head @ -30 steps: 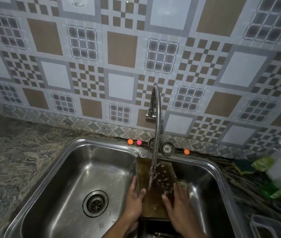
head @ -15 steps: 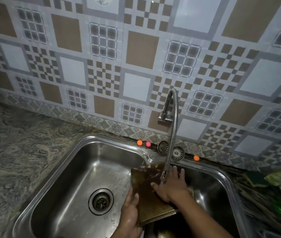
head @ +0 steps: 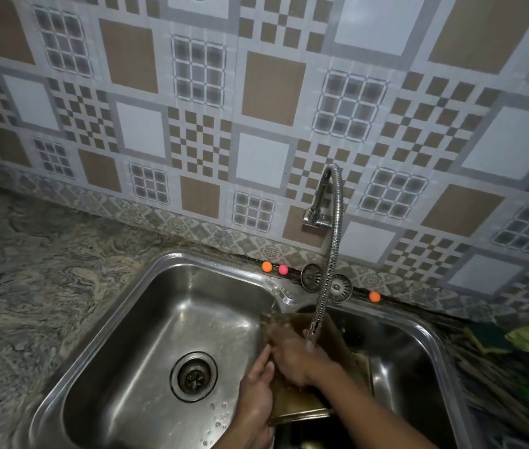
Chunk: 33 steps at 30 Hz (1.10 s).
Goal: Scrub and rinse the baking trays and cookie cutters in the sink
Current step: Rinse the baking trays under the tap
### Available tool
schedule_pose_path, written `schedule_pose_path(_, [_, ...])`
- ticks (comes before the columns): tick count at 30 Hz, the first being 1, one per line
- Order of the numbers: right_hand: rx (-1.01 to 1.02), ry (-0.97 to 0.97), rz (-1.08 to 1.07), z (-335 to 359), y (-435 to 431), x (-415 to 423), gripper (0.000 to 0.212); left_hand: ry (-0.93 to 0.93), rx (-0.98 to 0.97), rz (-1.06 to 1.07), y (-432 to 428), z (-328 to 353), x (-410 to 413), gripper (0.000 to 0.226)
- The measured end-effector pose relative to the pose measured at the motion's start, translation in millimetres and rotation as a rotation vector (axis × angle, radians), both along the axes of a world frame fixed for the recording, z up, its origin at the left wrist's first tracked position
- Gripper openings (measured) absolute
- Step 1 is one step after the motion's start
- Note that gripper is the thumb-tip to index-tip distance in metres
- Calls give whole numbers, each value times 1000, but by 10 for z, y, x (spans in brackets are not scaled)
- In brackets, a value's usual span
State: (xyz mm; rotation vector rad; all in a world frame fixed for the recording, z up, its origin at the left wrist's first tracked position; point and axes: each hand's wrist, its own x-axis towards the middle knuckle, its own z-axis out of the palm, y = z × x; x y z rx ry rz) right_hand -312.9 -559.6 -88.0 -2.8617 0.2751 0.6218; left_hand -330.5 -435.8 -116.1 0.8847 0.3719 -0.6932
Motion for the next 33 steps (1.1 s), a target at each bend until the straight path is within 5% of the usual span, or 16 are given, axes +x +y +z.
schedule_pose_path(3, [18,5,93,85,151,-288,57,33,5,47,80,-69,42,40])
schedule_pose_path(8, [-204,44,-320,72,-293,-193,77,61,-25,-8,-13,39,-95,37])
schedule_pose_path(10, [-110,31,-363,35,-260,0,73,41,-39,-31,-83,109,-139,34])
schedule_pose_path(14, [119,37,3,36,100,-13,53,21,-5,70,-82,142,-16,33])
schedule_pose_path(19, [-249,28,-182,152,-70,-266,66,6,13,87,-77,191,3,34])
schedule_pose_path(22, [-65,-165,43,157,209,-463,54,17,-8,45,-184,279,-8,35])
schedule_pose_path(25, [-111,-401,156,163,222,-784,47,3,3,37,-223,238,-23,38])
schedule_pose_path(30, [-124,-336,-286,178,-472,-1019,56,-35,88,23,-156,42,58,65])
schedule_pose_path(33, [502,-238,-801,397,-565,-888,51,-103,91,-13,-70,-72,134,63])
